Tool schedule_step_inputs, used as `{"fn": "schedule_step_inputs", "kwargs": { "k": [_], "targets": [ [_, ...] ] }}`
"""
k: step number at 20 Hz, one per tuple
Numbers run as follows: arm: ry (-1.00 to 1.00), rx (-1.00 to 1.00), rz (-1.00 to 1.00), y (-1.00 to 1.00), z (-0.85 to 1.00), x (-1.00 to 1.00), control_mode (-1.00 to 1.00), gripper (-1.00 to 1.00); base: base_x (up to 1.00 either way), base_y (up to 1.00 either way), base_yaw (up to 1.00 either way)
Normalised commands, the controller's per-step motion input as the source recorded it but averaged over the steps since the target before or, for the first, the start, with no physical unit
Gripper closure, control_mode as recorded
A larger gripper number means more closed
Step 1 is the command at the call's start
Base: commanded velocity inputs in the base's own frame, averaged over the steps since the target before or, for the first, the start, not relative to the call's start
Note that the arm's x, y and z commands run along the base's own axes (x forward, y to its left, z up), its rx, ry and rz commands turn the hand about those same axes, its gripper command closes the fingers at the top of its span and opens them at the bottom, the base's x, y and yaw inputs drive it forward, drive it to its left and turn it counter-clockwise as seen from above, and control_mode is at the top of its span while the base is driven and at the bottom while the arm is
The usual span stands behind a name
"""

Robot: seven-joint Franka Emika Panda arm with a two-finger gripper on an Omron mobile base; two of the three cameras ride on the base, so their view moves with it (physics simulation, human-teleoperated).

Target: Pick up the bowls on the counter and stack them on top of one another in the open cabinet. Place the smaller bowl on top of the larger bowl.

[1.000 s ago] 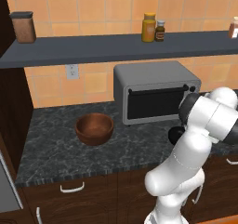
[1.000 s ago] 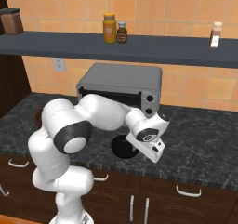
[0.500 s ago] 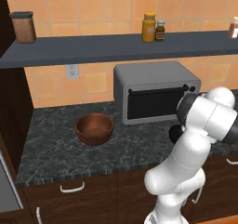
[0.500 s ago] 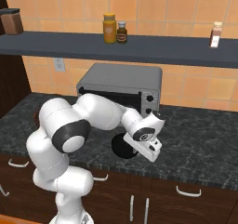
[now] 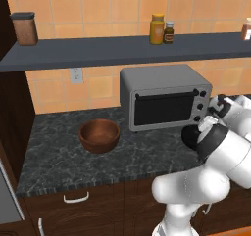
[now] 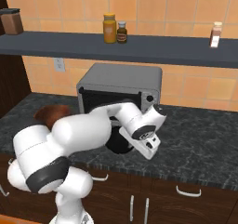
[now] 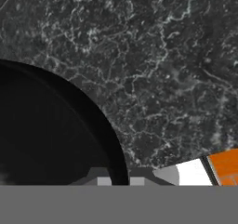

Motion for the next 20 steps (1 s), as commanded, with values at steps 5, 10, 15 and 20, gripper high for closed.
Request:
{"fn": "schedule_step_inputs", "kwargs": {
  "k": [5,10,15,20],
  "targets": [
    [-0.06,0.00,-0.10,0.98,0.61,-0.33,-1.00,1.00,0.00,0.00,0.00],
    [-0.01,0.01,0.00,1.00,0.41,-0.11,-1.00,1.00,0.00,0.00,0.00],
    [0.00,0.00,-0.01,1.00,0.33,0.00,-1.00,1.00,0.00,0.00,0.00],
    [0.00,0.01,0.00,0.99,0.24,0.12,-1.00,1.00,0.00,0.00,0.00]
  ]
}}
